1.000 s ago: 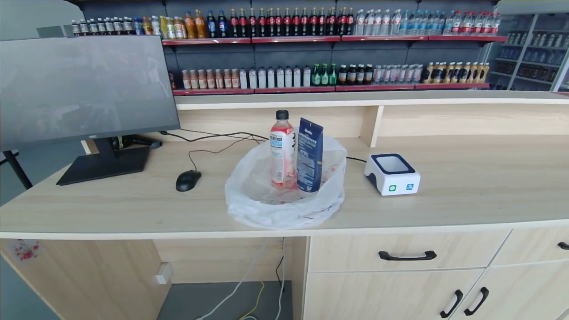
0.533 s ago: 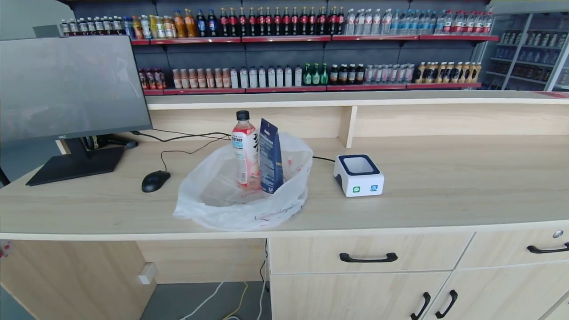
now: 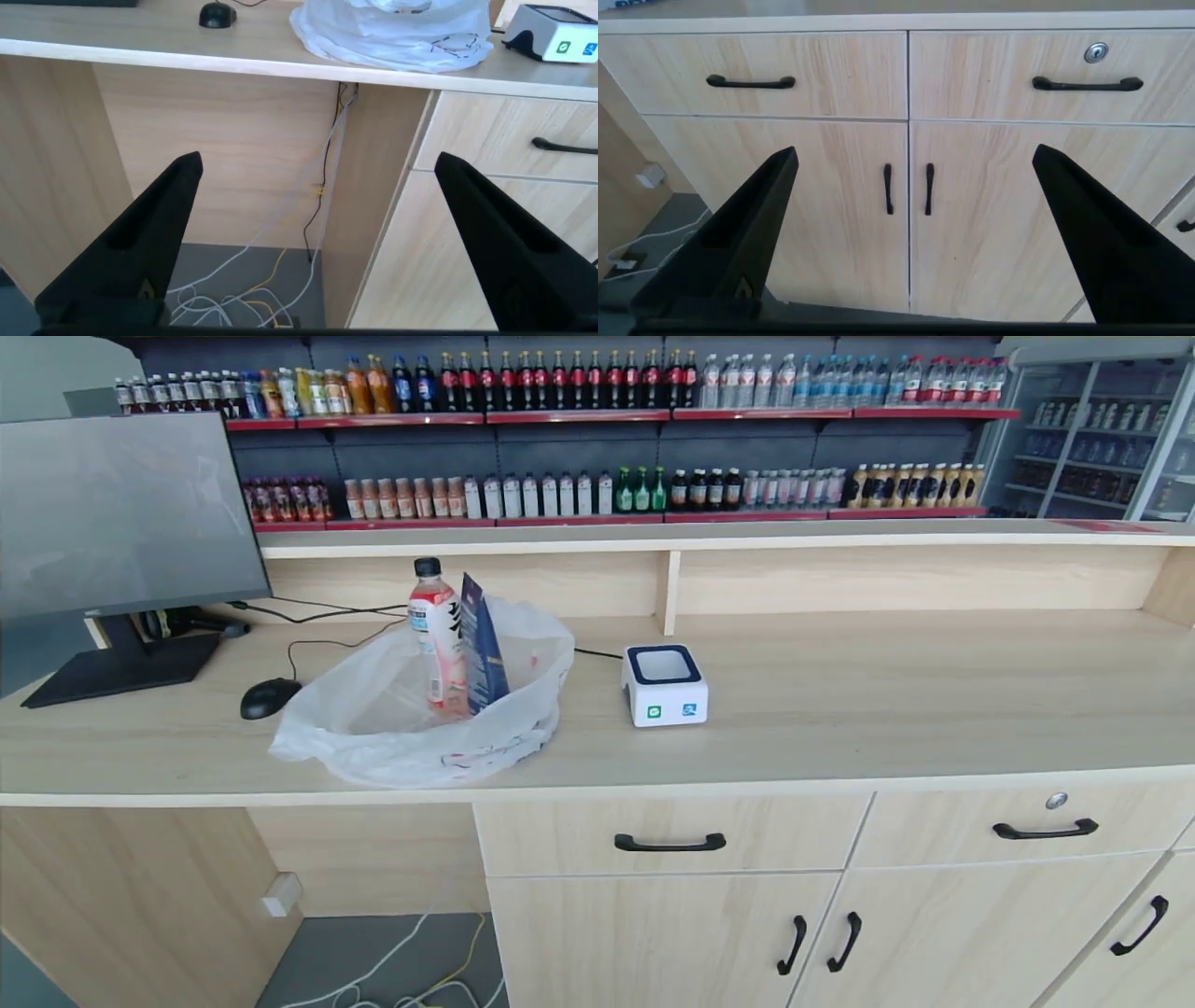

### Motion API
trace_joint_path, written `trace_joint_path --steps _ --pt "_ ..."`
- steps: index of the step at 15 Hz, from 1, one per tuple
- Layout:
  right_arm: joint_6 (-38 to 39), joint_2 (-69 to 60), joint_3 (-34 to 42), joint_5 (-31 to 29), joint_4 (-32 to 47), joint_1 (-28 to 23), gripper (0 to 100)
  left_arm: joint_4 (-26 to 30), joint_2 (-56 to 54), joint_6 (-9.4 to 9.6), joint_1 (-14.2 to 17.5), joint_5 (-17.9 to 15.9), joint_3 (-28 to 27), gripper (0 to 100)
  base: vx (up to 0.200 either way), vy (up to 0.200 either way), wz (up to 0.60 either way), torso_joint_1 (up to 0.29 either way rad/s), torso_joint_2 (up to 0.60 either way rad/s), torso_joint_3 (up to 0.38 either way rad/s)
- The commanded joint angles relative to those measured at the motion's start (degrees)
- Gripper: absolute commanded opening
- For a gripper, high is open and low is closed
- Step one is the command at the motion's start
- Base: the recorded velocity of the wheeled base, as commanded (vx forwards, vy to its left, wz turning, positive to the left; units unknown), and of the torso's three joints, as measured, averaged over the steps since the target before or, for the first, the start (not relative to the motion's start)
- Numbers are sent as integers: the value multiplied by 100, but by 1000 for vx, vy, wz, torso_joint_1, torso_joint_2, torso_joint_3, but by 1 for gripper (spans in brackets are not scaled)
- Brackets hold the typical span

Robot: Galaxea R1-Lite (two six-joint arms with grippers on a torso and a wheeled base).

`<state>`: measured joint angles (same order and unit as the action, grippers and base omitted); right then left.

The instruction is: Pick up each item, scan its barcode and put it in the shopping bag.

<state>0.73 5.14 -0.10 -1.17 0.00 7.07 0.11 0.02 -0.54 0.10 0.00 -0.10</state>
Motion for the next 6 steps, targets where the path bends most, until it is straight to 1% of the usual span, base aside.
trace_joint_path --steps 1,6 --pt "-38 30 1 12 0 -4 100 7 -2 1 -10 0 1 100 -200 -200 0 2 2 7" --pt "-117 30 1 12 9 -4 100 -2 -2 10 -1 0 1 100 0 0 0 0 0 0"
